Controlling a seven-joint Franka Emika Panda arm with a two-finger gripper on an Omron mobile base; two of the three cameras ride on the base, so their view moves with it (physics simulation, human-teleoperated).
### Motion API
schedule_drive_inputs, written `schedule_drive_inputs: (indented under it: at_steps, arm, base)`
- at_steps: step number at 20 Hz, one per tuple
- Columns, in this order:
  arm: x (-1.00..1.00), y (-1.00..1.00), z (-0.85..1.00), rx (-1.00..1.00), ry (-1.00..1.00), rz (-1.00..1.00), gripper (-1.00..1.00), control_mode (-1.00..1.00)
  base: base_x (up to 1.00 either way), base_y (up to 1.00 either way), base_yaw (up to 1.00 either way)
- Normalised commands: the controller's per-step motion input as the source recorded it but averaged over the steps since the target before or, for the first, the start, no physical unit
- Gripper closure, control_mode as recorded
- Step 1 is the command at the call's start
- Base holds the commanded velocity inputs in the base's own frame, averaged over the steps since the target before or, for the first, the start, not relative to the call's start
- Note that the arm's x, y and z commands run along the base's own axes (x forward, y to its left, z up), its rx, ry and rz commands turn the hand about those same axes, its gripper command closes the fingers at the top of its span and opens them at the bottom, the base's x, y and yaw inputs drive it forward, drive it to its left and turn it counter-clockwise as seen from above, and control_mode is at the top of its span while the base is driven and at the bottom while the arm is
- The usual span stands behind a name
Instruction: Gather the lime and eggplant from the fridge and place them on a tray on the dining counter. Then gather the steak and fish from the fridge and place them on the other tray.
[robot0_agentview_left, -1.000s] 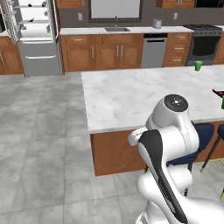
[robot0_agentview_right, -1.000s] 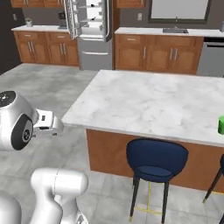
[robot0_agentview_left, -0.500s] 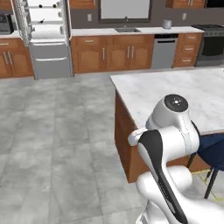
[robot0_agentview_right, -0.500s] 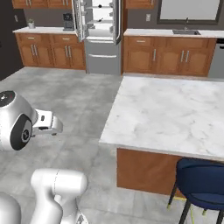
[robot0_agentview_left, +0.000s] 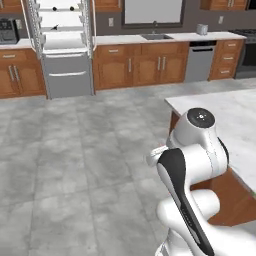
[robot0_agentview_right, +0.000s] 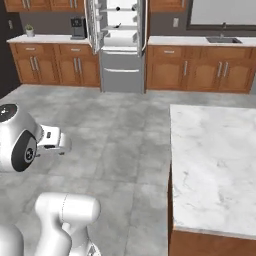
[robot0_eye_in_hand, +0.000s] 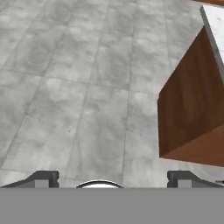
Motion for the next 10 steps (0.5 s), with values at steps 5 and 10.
schedule_drive_inputs:
  at_steps: [5,10]
  arm:
    - [0.00,0.00,0.00,0.00,0.00,0.00,-1.00,1.00]
    - [0.00,0.00,0.00,0.00,0.00,0.00,-1.00,1.00]
  base:
    - [1.00,0.86,-0.09]
    - [1.00,0.34,-0.03]
